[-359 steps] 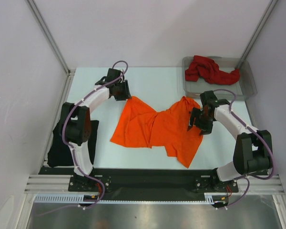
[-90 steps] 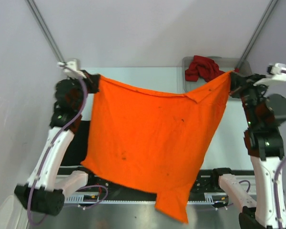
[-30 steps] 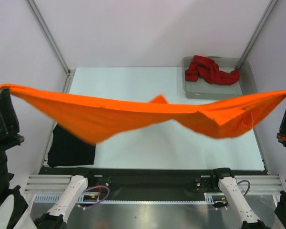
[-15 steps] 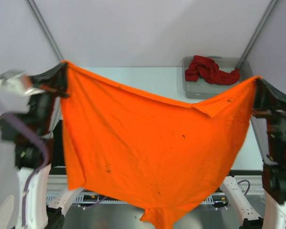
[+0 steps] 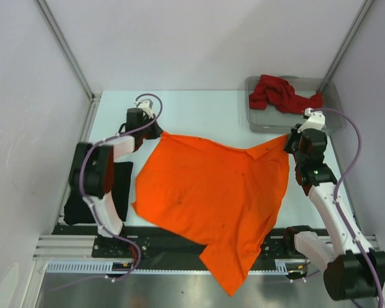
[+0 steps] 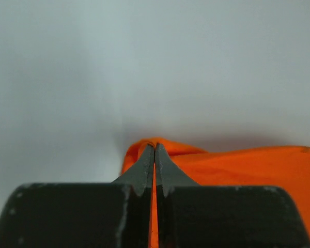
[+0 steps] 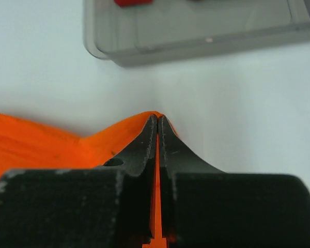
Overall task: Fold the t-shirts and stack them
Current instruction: Flatten the tshirt out, then fold the tshirt
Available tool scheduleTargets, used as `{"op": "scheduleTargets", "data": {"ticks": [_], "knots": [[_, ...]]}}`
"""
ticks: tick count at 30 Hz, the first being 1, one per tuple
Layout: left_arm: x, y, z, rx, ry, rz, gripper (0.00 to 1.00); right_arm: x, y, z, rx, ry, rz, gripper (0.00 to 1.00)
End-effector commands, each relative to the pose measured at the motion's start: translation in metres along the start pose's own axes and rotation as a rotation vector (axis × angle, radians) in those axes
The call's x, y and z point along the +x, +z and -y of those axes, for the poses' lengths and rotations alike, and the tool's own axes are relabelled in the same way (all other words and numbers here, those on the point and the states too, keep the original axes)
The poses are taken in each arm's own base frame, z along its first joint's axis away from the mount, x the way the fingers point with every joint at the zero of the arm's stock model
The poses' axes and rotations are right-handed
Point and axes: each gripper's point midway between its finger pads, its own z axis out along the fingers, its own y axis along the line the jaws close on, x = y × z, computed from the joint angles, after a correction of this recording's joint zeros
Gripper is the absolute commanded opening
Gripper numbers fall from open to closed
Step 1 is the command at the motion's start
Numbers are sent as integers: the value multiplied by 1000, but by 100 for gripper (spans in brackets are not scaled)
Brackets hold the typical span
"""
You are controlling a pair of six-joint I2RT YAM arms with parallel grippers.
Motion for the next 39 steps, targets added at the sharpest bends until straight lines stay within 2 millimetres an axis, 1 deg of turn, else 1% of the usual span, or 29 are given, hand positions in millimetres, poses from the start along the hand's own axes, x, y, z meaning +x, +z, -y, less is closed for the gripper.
{"op": "scheduleTargets", "data": {"ticks": [1,2,4,5,6,7,8,10,11,12,13,16,17,18,19,20,21,22,25,28,29,30,31,32,34,35,37,38,39], "knots": [[-41,36,24,158,-13,98,0,-23,18,17,89,-36,133,0],[-44,43,24,161,-27,104,0,-17,21,20,100,-38,122,0],[-39,55,19,147,-37,98,0,-4,29,24,115,-35,87,0],[-48,58,20,149,-37,114,0,-2,31,25,118,-31,85,0],[-45,62,18,146,-41,102,0,0,36,26,121,-32,85,0],[-48,64,18,146,-41,103,0,4,39,26,120,-32,76,0],[-57,65,21,151,-43,115,0,5,41,26,124,-34,70,0],[-53,72,19,146,-49,92,0,4,47,28,134,-40,70,0],[-60,74,16,128,-51,105,0,4,49,30,143,-36,70,0],[-59,75,12,111,-58,100,0,-1,52,29,135,-31,86,0],[-63,74,6,94,-71,111,0,-5,58,30,136,-25,87,0],[-74,69,-4,65,-111,139,0,-9,69,23,107,-29,68,0],[-76,69,-5,61,-115,145,0,-14,70,20,96,-26,75,0],[-77,68,-8,47,-116,152,0,-14,72,19,89,-25,74,0],[-74,72,-10,46,-119,146,0,-11,74,18,85,-25,67,0],[-79,74,-8,57,-117,148,0,-13,75,18,89,-25,65,0],[-77,77,-4,79,-117,132,1,-12,75,17,85,-21,58,0],[-77,82,-3,90,-121,123,0,-14,73,16,81,-17,56,0],[-70,82,2,118,-141,97,0,-12,65,15,79,10,29,0],[-67,80,4,123,-165,62,0,-13,47,16,101,62,-10,0],[-70,78,8,135,-170,42,0,-5,39,18,109,68,-49,0],[-72,75,12,150,-170,34,0,-13,29,14,92,83,-36,0],[-73,72,16,162,-169,23,0,-12,23,13,91,112,-49,0],[-68,68,17,161,-177,-4,0,-3,15,14,93,113,-91,0],[-67,64,16,144,-175,-36,0,1,3,11,75,125,-116,0],[-57,60,15,128,-185,-84,0,11,-3,11,78,132,-157,0],[-54,54,14,120,-185,-105,0,20,-11,6,48,146,-195,0],[-47,50,12,107,-192,-135,0,31,-17,4,36,160,-243,0],[-45,47,10,99,-195,-149,0,37,-20,1,29,187,-266,0]]}}
